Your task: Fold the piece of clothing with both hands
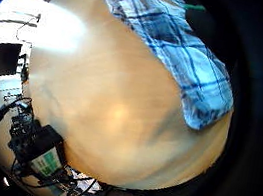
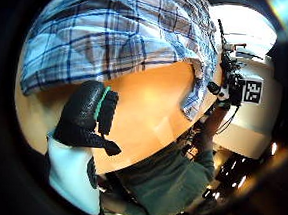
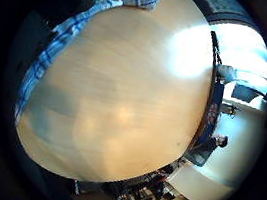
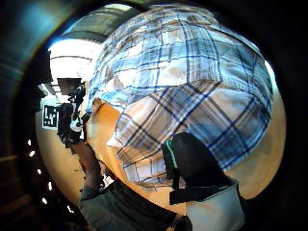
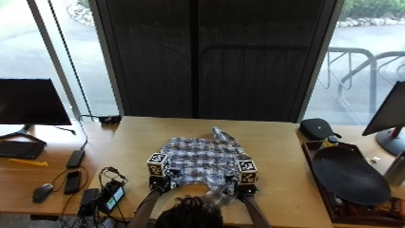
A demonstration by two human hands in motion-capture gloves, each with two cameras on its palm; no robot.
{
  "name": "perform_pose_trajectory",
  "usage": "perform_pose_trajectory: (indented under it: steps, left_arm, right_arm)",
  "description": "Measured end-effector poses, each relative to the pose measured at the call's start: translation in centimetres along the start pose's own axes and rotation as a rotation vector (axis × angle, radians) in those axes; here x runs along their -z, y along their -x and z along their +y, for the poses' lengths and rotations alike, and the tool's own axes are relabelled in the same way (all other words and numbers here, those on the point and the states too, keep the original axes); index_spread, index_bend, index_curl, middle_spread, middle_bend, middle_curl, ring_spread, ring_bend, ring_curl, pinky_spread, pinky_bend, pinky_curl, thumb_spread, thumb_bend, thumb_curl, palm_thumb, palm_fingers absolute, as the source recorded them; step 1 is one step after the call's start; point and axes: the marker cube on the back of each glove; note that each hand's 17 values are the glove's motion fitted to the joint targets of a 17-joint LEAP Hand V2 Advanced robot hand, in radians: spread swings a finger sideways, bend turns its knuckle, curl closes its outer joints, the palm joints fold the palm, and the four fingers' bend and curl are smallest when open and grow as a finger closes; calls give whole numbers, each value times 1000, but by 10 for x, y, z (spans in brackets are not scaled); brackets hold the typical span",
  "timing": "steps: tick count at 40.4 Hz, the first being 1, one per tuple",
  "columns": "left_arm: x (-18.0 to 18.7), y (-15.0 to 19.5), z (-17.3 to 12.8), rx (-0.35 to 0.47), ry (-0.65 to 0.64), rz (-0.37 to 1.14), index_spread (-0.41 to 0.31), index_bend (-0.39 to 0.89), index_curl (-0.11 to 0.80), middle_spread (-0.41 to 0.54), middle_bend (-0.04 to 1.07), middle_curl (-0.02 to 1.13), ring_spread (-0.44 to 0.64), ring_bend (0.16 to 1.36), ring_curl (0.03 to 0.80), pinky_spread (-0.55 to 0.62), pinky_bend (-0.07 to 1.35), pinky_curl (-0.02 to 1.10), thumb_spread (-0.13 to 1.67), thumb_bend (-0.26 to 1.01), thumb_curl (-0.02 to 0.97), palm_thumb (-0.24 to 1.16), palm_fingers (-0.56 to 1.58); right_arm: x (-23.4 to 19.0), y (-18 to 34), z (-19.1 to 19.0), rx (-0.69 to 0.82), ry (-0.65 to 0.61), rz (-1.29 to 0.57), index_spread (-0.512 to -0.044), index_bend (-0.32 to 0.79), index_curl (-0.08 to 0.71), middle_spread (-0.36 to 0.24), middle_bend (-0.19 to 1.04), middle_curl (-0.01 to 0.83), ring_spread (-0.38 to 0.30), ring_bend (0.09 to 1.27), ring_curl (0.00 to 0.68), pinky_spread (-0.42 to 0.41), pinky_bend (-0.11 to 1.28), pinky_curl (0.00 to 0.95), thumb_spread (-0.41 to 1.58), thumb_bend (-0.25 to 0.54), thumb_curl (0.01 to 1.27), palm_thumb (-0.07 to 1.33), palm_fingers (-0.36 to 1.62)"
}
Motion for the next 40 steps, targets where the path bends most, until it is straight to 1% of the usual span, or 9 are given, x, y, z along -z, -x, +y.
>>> perform_pose_trajectory:
  steps: [6, 11, 13, 17, 23, 30, 33, 37, 40]
  left_arm:
    - [-2, -1, -2, 16, 80, -19, -94, 165, 261, 90, 219, 382, 300, 600, 298, 356, 562, 315, 1104, -6, 340, 371, 223]
    - [-11, -11, -3, -23, 121, 18, -99, 180, 286, 75, 207, 383, 287, 583, 294, 343, 539, 312, 1111, -7, 346, 413, 271]
    - [-16, -16, -4, -52, 115, 48, -104, 177, 294, 69, 207, 384, 278, 580, 293, 338, 527, 311, 1117, -8, 347, 425, 290]
    - [-22, -21, -9, -76, -12, 23, -121, 213, 321, 63, 190, 382, 269, 526, 279, 305, 541, 316, 1163, 20, 355, 497, 361]
    - [-14, -8, -16, 26, -266, -231, -142, 255, 358, 43, 189, 378, 216, 472, 265, 231, 559, 325, 1253, 56, 357, 581, 557]
    - [-3, -18, -18, -37, -396, -281, -181, 123, 345, -73, 184, 386, -17, 521, 297, -85, 708, 372, 1290, 101, 367, 700, 1005]
    - [3, -24, -10, -102, -284, -206, -208, 138, 348, -124, 197, 404, -98, 536, 322, -179, 711, 387, 1280, 101, 371, 728, 1118]
    - [16, -33, 14, -212, 68, -28, -233, 137, 353, -179, 247, 441, -186, 568, 360, -251, 688, 405, 1265, 92, 372, 751, 1196]
    - [36, -25, 24, -122, 203, -65, -244, 165, 364, -207, 295, 462, -216, 586, 376, -241, 588, 392, 1274, 93, 370, 769, 1169]
  right_arm:
    - [-9, 4, -3, -31, 97, 1, -362, 173, 245, -14, 182, 294, 106, 455, 286, 210, 631, 341, 1122, -5, 344, 467, 293]
    - [-15, 13, -6, 16, 137, -66, -361, 182, 268, -25, 172, 294, 52, 456, 288, 189, 596, 333, 1138, 5, 358, 535, 365]
    - [-15, 10, -3, -49, 159, -10, -358, 176, 275, -32, 165, 293, 31, 476, 296, 176, 583, 331, 1154, 13, 362, 565, 402]
    - [-11, -2, 3, -255, 129, 252, -356, 167, 285, -43, 180, 301, -12, 498, 309, 159, 542, 324, 1188, 22, 359, 611, 456]
    - [-24, -16, -2, -303, 28, 436, -361, 159, 288, -103, 198, 321, -121, 585, 338, 77, 498, 310, 1220, 24, 347, 658, 698]
    - [-33, -30, -17, -249, -160, 704, -354, 142, 293, -221, 286, 376, -215, 601, 363, -114, 507, 320, 1251, 85, 357, 810, 1134]
    - [-24, -29, -19, -201, -104, 753, -346, 129, 307, -228, 362, 413, -245, 629, 392, -196, 516, 341, 1249, 102, 363, 864, 1267]
    - [-5, -30, -22, -145, 55, 618, -347, 131, 314, -246, 417, 439, -269, 678, 418, -270, 517, 353, 1236, 91, 357, 880, 1344]
    - [26, -22, -17, -106, 151, 453, -346, 128, 314, -251, 435, 450, -279, 703, 428, -305, 528, 360, 1230, 83, 353, 891, 1347]
